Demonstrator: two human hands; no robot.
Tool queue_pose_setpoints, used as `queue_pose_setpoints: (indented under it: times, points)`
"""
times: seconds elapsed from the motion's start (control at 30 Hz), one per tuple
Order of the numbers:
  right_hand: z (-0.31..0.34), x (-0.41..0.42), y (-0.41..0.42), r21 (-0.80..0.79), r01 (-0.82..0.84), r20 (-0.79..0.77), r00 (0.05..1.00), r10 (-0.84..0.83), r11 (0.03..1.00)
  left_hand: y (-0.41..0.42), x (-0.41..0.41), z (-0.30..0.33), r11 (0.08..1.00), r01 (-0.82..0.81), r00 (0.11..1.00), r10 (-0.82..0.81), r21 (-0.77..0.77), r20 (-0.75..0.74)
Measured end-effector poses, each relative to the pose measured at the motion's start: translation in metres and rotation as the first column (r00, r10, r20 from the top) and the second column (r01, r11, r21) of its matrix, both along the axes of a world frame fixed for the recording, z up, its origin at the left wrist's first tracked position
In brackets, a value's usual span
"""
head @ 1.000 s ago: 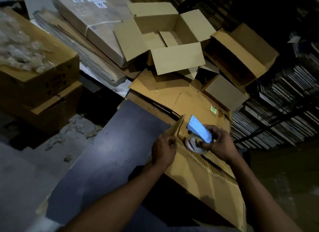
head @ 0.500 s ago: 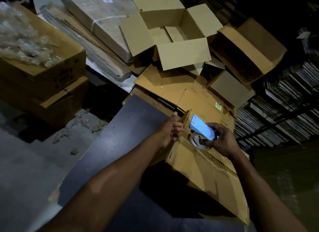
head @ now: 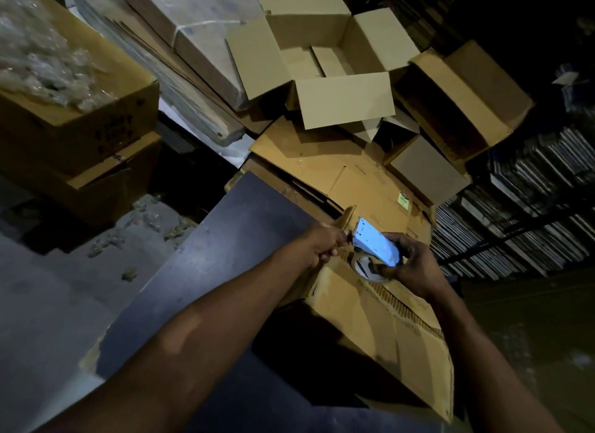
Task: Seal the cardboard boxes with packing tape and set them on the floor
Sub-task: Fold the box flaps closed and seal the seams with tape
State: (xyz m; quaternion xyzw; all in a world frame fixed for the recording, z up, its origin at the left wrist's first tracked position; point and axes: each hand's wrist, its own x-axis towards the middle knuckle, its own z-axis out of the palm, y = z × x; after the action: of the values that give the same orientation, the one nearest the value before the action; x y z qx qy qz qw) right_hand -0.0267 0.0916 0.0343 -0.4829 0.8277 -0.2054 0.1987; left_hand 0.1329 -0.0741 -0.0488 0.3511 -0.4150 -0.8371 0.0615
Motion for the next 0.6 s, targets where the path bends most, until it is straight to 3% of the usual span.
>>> queue_pose_setpoints:
  times: [0.1,0.17,0.4,0.6]
  points:
    - [0.007,0.0,-0.005,0.027,-0.074,0.012,0.997,0.074,0.997,-0.01,-0.001,-0.004,0.967,-0.07,0.992,0.092,-0.243,0.082]
    - [0.012,-0.002,-0.01,0.088,-0.089,0.033,0.996,0.086,0.992,-0.019,0.003,-0.01,0.948,-0.051,0.989,0.091,-0.315,0.114]
    - [0.015,-0.021,0.023,0.308,-0.132,-0.066,0.985,0.16,0.942,-0.03,0.03,-0.037,0.949,0.137,0.977,-0.081,-0.285,0.2]
    - [0.012,-0.017,0.021,0.358,-0.135,-0.179,0.961,0.21,0.924,-0.013,0.023,-0.046,0.957,0.03,0.984,0.021,-0.289,0.174]
